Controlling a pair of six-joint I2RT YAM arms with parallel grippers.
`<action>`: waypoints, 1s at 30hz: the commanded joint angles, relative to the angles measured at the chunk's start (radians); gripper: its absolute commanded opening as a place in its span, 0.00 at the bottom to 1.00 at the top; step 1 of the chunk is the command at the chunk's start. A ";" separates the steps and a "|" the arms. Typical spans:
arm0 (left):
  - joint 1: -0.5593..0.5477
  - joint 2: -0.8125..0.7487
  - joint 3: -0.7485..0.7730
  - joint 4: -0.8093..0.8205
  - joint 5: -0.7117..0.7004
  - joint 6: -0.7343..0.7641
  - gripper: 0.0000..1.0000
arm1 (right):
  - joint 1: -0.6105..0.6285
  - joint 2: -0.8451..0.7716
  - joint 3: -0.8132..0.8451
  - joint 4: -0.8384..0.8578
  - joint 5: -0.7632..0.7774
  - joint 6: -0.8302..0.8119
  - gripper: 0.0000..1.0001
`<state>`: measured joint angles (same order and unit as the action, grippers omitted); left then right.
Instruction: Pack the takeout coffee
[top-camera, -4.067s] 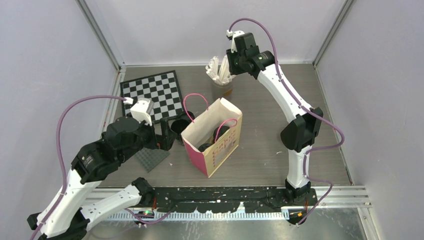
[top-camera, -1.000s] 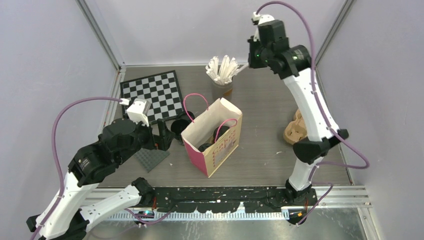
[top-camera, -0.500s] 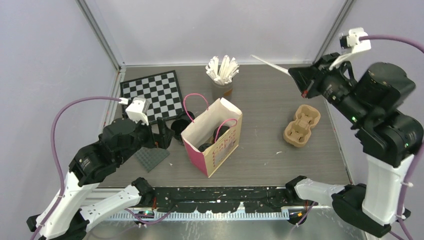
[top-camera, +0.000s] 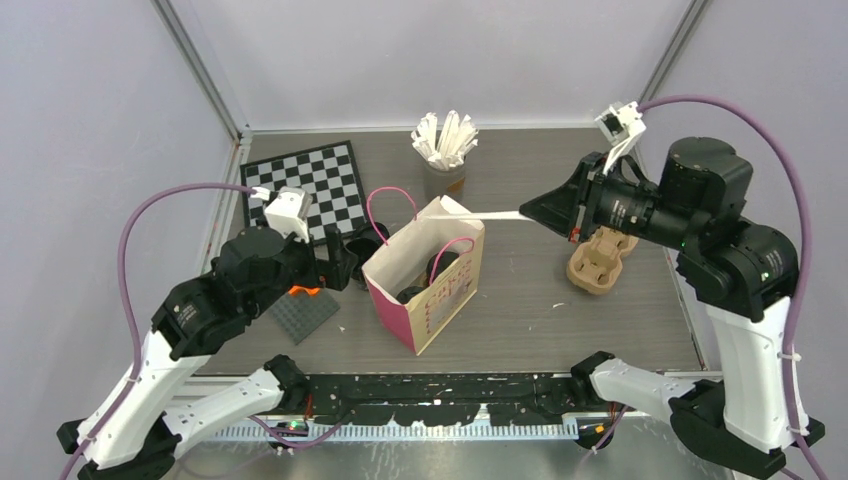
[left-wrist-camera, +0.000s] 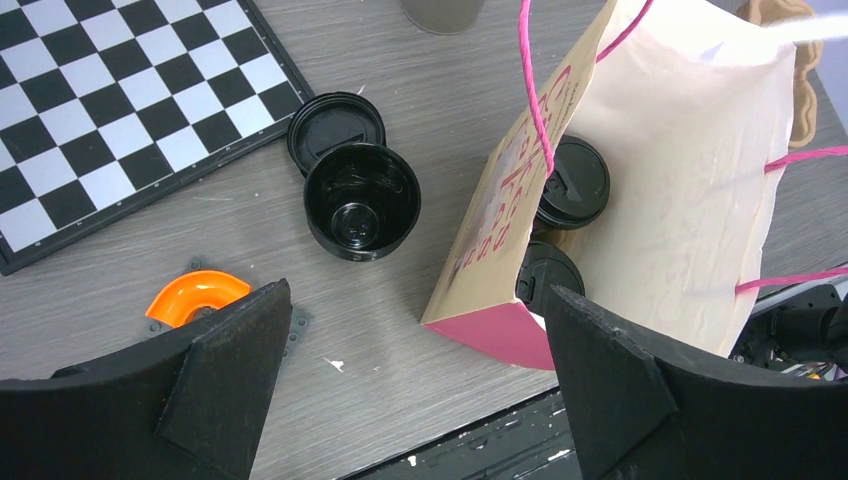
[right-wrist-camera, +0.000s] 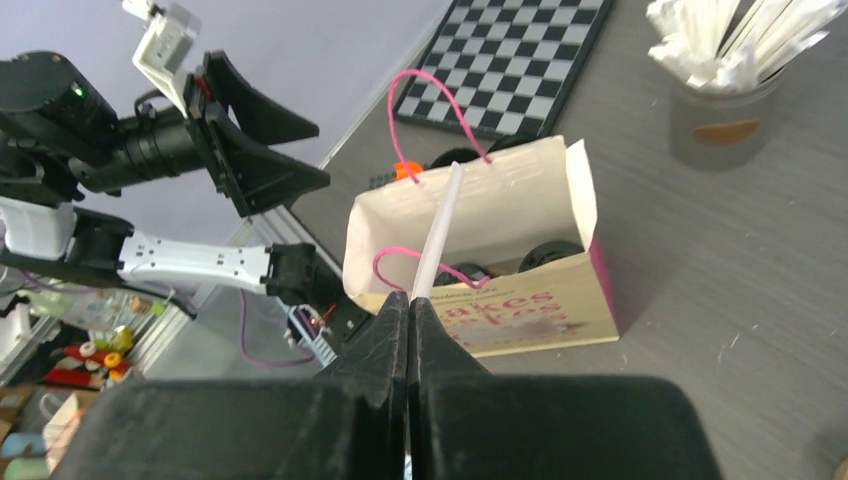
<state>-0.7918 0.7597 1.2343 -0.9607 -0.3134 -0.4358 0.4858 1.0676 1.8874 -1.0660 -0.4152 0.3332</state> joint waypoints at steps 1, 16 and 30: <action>-0.003 -0.006 0.017 0.051 -0.001 0.009 1.00 | 0.005 0.034 -0.006 -0.040 -0.082 -0.002 0.00; -0.004 -0.042 0.007 0.035 -0.009 0.004 1.00 | 0.005 0.201 -0.215 0.195 -0.319 0.061 0.00; -0.003 -0.071 0.016 0.002 -0.045 0.006 1.00 | -0.036 0.444 0.018 0.085 -0.039 -0.086 0.44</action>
<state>-0.7918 0.6998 1.2346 -0.9627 -0.3286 -0.4366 0.4805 1.5436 1.7794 -0.9890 -0.6231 0.3008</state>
